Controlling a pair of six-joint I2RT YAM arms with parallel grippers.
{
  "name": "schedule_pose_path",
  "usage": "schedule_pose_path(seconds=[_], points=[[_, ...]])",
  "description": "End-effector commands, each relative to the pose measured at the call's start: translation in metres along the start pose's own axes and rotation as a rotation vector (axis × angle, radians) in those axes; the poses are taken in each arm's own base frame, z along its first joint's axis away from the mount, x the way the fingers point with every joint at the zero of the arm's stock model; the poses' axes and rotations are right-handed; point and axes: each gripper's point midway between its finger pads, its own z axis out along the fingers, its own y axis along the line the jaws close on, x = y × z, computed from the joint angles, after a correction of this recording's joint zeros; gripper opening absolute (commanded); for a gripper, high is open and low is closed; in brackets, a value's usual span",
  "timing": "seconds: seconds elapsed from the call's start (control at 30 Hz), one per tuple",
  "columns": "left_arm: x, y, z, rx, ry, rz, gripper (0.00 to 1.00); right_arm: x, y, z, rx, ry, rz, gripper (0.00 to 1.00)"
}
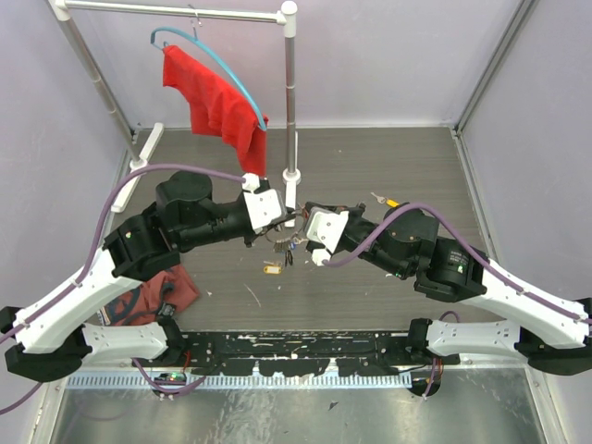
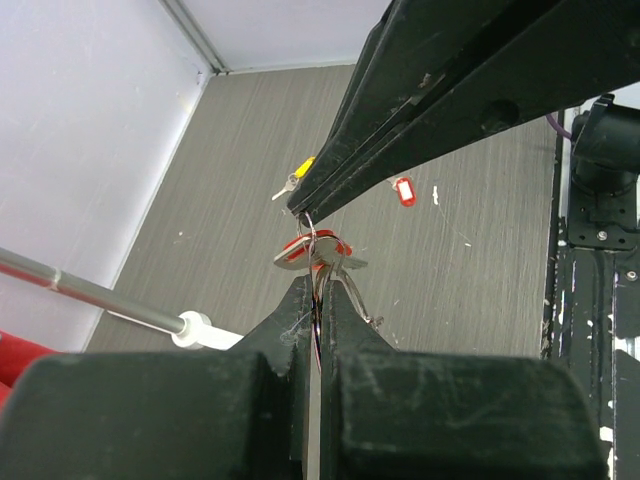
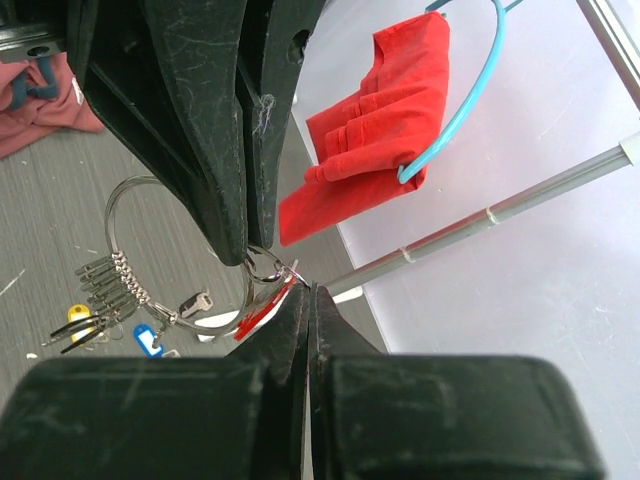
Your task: Put the keys on the keyring
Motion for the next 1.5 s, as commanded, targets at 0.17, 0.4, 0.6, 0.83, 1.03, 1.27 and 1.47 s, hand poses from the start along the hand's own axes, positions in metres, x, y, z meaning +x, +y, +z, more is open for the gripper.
schedule_pose_path(seconds=[0.17, 0.4, 0.6, 0.83, 1.03, 1.27, 1.47], points=[[-0.013, -0.014, -0.003, 0.079, -0.033, 0.029, 0.0, -0.015, -0.019, -0.012, 0.048, -0.044, 0.033, 0.01], [-0.01, -0.017, 0.001, 0.096, -0.022, 0.029, 0.0, -0.017, -0.015, -0.014, 0.025, -0.055, 0.03, 0.01], [-0.013, -0.018, 0.001, 0.101, -0.032, 0.032, 0.0, -0.02, -0.002, -0.01, -0.039, -0.083, 0.028, 0.01], [-0.014, -0.019, 0.0, 0.099, -0.037, 0.031, 0.0, -0.02, 0.002, -0.008, -0.052, -0.083, 0.028, 0.04], [-0.015, -0.019, -0.001, 0.098, -0.045, 0.029, 0.0, -0.017, -0.004, -0.009, -0.025, -0.066, 0.033, 0.17], [-0.015, -0.016, -0.001, 0.078, -0.046, 0.026, 0.0, -0.018, -0.023, -0.022, 0.054, -0.067, 0.045, 0.24], [-0.01, -0.002, 0.0, -0.016, -0.035, 0.006, 0.0, -0.016, -0.032, -0.038, 0.104, -0.074, 0.102, 0.35]])
